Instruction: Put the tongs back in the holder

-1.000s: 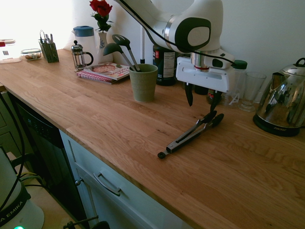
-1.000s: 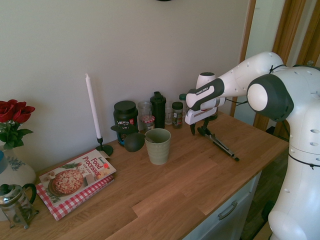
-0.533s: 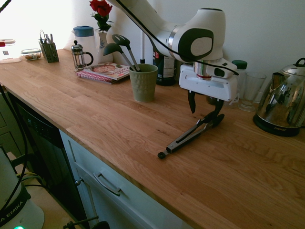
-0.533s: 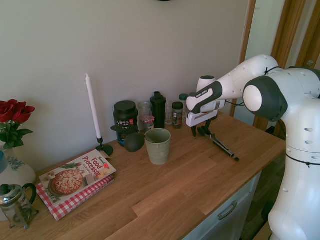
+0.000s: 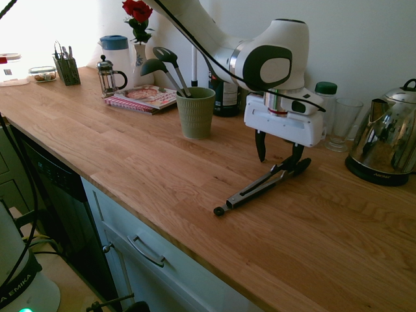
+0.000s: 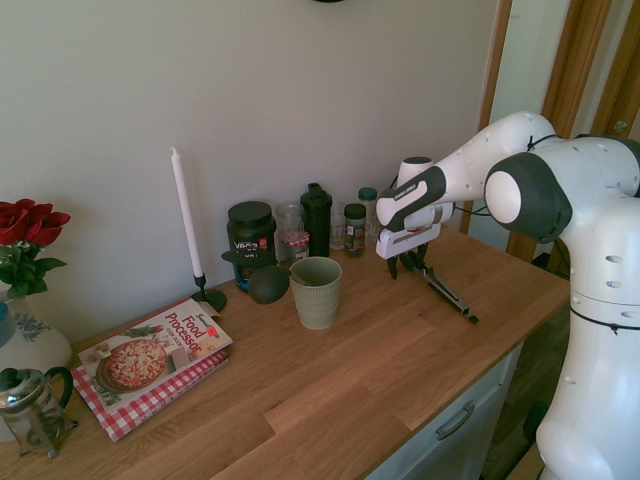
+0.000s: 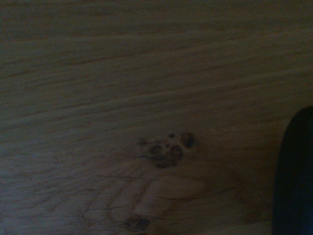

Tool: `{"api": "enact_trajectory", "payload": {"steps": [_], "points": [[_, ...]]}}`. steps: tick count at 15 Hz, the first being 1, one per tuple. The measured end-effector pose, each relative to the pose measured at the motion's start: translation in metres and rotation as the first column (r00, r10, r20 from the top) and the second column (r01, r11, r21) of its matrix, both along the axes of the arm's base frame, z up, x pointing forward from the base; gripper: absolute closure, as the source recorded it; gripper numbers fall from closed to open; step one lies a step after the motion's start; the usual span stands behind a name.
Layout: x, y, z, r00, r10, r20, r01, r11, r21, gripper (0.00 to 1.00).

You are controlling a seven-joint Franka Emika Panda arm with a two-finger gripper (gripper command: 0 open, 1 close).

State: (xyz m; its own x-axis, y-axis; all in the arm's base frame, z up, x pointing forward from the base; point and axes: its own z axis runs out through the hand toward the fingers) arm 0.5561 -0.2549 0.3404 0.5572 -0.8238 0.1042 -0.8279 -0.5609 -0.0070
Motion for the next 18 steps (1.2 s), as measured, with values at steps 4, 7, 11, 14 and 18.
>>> {"api": "enact_trajectory", "payload": {"steps": [4,7,11,14,18], "points": [[-0.012,-0.005,-0.001,1.000,-0.017,-0.006,0.017,1.000,-0.002,1.00],[-0.021,-0.007,0.000,0.999,-0.032,-0.014,0.032,0.999,-0.008,1.00],[-0.024,-0.004,-0.001,0.999,-0.032,-0.018,0.032,0.999,-0.005,1.00],[-0.023,0.000,-0.002,0.999,-0.029,-0.018,0.029,1.000,-0.004,1.00],[-0.023,-0.001,-0.002,0.999,-0.031,-0.018,0.031,1.000,-0.004,1.00]]}}
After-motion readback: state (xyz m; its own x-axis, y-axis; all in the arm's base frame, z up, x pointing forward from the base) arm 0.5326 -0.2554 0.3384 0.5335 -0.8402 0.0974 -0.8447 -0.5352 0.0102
